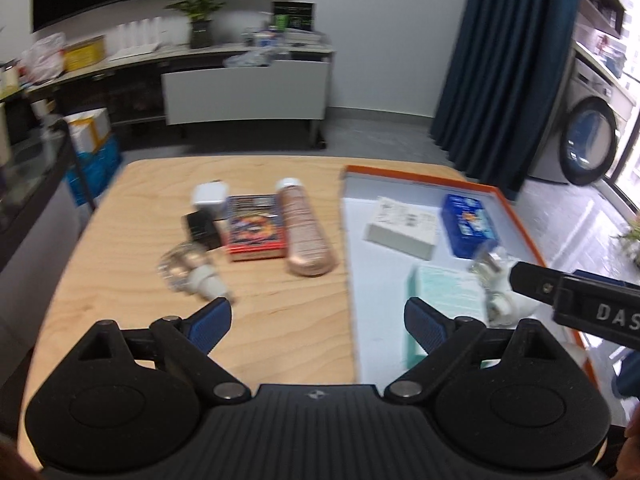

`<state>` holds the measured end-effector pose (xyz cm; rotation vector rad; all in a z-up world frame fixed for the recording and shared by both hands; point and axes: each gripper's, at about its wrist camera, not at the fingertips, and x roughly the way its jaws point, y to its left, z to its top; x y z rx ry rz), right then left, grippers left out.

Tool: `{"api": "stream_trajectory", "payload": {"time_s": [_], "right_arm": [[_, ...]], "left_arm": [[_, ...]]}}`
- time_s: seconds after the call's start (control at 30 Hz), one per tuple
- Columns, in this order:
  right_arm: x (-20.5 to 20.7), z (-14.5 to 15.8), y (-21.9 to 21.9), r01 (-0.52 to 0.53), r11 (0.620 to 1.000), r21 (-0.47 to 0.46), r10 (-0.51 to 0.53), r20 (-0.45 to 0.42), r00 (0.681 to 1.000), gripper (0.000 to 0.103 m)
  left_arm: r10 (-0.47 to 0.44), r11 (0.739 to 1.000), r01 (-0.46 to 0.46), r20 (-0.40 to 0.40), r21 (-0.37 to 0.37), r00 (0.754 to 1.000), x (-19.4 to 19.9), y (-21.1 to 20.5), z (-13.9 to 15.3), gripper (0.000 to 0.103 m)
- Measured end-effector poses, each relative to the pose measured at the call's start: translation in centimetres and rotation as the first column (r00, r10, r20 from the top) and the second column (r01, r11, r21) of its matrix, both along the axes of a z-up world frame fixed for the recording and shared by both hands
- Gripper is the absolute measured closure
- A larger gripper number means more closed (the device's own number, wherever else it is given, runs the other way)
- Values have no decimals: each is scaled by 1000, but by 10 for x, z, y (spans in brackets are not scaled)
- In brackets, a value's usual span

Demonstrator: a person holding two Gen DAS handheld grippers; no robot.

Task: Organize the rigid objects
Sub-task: 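Withdraw both grippers from the box toward the remaining table items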

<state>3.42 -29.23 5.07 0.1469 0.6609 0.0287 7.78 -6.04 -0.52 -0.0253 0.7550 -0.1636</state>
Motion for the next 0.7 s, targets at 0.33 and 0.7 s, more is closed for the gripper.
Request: {"api": "stream_trajectory", "payload": {"time_s": [0.33, 0.7], "right_arm": [[-1, 1, 42, -98, 995, -8, 98, -11, 995, 15], [1, 1, 62, -134, 991, -27, 134, -15, 991, 15]], "left_arm": [[111, 994, -111, 10, 4, 994, -7, 41, 7, 7], [134, 991, -134, 17, -6, 991, -7, 53, 8, 7]]}}
